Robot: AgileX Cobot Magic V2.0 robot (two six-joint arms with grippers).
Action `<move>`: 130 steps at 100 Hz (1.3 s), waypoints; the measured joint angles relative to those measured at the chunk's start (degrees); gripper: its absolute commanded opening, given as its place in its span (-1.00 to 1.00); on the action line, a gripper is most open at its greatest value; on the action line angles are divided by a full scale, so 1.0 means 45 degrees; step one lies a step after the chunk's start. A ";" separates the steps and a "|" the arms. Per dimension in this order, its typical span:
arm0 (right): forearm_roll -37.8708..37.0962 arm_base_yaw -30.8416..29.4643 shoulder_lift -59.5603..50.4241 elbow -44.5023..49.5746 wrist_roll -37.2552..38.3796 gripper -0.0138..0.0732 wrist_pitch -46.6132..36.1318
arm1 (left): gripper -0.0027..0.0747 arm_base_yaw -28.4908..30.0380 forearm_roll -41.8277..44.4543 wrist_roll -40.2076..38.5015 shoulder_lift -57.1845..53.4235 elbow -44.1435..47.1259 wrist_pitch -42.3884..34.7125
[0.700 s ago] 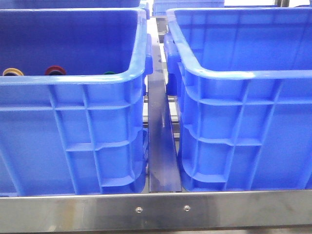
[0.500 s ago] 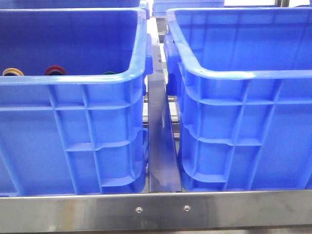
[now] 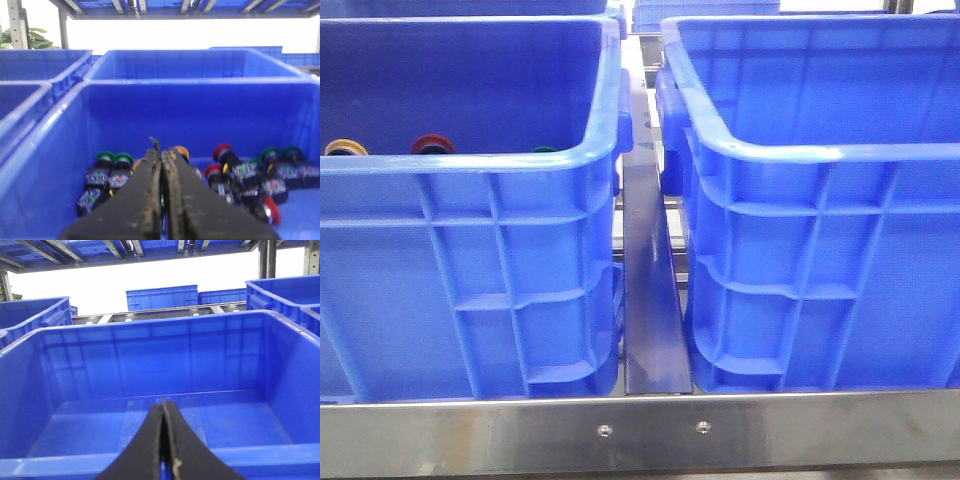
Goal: Pick red and yellow buttons and place in box
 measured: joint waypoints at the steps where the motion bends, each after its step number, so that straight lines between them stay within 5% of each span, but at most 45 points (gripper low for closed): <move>1: 0.0000 0.0000 0.0000 0.0000 0.0000 -0.90 0.0000 | -0.98 0.0000 0.0000 0.0000 0.0051 -0.0205 0.0075; 57: 0.0000 0.0000 0.0000 0.0000 0.0000 -0.90 0.0000 | -0.98 0.0000 -0.0159 0.0520 0.7120 -0.8414 0.6227; 103: 0.0000 0.0000 0.0000 0.0000 0.0000 -0.90 0.0000 | -0.97 0.0000 -0.0159 0.0657 1.0261 -0.9456 0.7235; 115: 0.0000 0.0000 0.0000 0.0000 0.0000 -0.90 0.0000 | -0.68 0.0000 -0.0159 0.0657 1.0412 -0.9456 0.7257; 130: 0.0000 0.0000 0.0000 0.0000 0.0000 -0.90 0.0000 | 0.19 0.0000 -0.0159 0.0657 1.0432 -0.9456 0.7257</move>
